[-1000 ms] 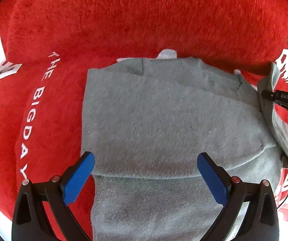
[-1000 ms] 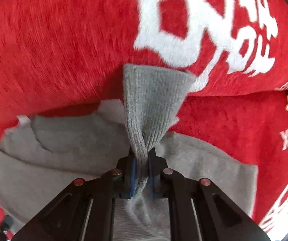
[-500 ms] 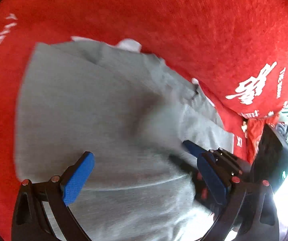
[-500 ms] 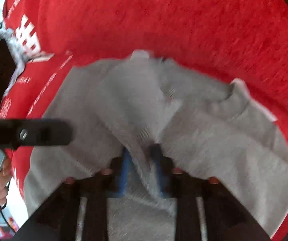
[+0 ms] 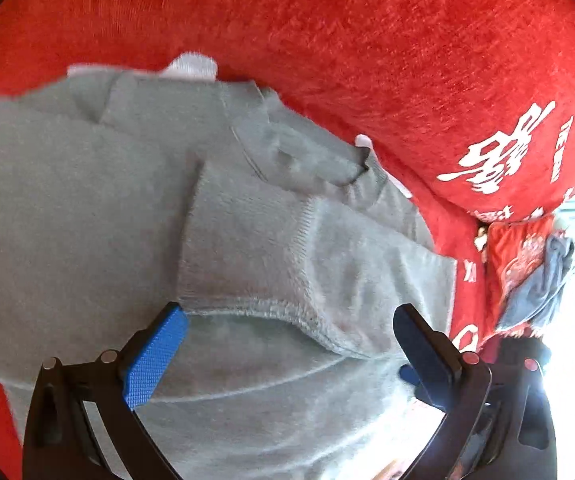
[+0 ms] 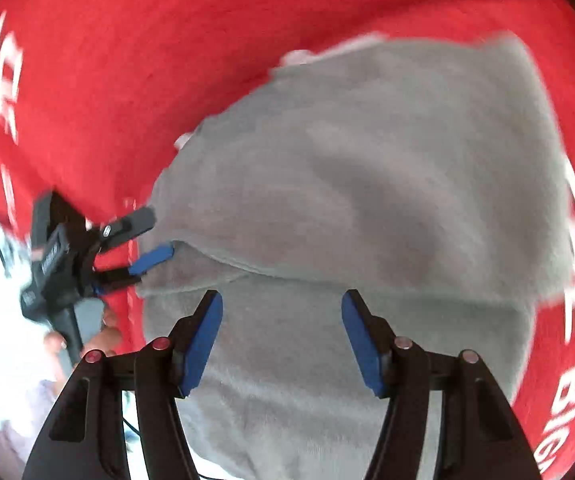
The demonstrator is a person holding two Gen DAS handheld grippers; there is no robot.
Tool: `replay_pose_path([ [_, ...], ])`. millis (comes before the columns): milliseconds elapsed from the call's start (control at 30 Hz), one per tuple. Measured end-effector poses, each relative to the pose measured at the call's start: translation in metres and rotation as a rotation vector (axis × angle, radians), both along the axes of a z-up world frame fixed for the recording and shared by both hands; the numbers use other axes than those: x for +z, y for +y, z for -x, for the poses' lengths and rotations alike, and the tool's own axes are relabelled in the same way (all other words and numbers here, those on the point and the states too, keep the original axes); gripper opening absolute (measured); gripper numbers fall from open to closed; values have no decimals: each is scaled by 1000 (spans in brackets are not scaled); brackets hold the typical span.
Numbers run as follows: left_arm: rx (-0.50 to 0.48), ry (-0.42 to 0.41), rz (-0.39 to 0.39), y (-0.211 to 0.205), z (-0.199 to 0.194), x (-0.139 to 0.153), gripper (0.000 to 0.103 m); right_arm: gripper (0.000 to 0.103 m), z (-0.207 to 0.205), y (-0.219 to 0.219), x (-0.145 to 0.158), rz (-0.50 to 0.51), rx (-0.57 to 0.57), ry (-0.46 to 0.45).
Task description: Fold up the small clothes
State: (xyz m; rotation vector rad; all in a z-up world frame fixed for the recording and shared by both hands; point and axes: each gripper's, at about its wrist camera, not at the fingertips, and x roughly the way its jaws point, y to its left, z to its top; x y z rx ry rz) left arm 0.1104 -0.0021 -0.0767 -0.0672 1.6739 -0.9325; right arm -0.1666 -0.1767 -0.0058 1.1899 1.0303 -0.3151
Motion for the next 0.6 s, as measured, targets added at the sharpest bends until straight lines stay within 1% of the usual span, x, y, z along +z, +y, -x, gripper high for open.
replay_pose_path([
  [33,21,21,-8,-1,2,-4,103,66,6,0,-3,-16,-24,-4],
  [67,41,25,-18,-3,4,-6,103,66,13,1,-8,-45,-59,-15],
  [100,53,14,-24,-4,4,-5,103,66,18,1,-11,-63,-80,-21],
  [133,73,-7,-34,-6,4,-3,102,66,11,4,-15,-74,-91,-23],
  [200,105,-41,-46,-7,1,1,85,66,20,5,-20,-110,-135,-32],
  [233,114,-51,-57,-8,-2,1,62,66,25,5,-24,-127,-165,-36],
  [267,119,-47,-65,-9,-5,-1,33,66,33,4,-25,-138,-184,-40],
  [300,116,-33,-64,-9,-8,-4,20,66,38,3,-27,-149,-205,-49],
  [333,108,-30,-69,-10,-10,-6,12,66,47,1,-25,-159,-229,-59],
  [367,106,-47,-71,-8,-11,-4,12,66,52,-1,-26,-166,-261,-69],
  [433,101,-104,-58,-3,-11,9,12,66,60,-7,-23,-167,-312,-82],
  [467,101,-133,-46,2,-10,18,12,66,64,-11,-22,-162,-352,-88],
  [533,110,-159,-42,12,-8,27,12,66,77,-23,-26,-165,-450,-91],
  [567,113,-163,-43,15,-8,30,12,58,80,-28,-29,-173,-486,-95],
  [600,114,-169,-45,19,-7,32,12,42,84,-34,-31,-179,-513,-93],
])
